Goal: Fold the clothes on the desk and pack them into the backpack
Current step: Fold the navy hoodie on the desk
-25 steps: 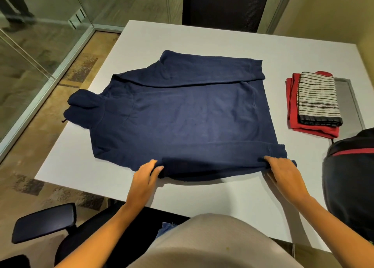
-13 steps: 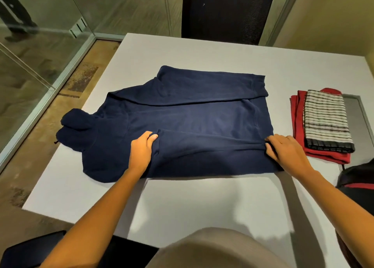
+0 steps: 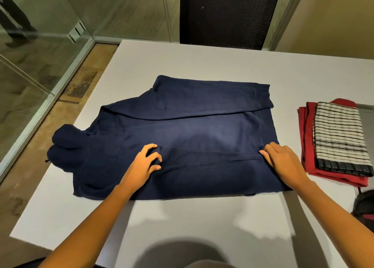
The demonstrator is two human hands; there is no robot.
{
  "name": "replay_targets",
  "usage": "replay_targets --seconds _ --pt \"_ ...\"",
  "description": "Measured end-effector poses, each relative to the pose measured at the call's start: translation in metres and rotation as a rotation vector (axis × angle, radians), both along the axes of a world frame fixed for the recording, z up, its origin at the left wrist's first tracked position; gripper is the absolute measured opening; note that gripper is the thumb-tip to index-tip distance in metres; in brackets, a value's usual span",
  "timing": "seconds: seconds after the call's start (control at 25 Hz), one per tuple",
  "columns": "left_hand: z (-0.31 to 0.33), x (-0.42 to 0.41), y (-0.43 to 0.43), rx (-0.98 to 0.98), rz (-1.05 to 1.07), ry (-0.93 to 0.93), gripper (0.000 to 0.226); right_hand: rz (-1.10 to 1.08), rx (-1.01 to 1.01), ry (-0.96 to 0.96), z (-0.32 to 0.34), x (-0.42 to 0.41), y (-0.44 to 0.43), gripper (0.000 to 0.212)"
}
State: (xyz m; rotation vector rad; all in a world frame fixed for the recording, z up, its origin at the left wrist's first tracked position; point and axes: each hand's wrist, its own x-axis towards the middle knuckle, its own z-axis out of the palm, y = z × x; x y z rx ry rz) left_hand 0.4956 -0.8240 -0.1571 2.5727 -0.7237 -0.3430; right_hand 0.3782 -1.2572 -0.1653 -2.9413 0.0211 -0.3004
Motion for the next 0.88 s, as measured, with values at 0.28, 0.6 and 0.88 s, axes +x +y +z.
replay_targets --seconds 0.28,0.6,0.88 --pt "0.03 0.025 -0.002 -0.337 0.472 0.091 0.015 -0.054 -0.157 -0.021 0.007 0.005 -0.005 0.033" --pt "0.008 0.005 -0.031 -0.029 0.26 -0.289 0.039 -0.098 0.103 -0.054 0.009 0.017 0.032 0.04" --pt "-0.045 -0.034 -0.032 0.396 -0.021 -0.273 0.062 0.034 -0.134 0.236 -0.033 -0.019 0.072 0.058"
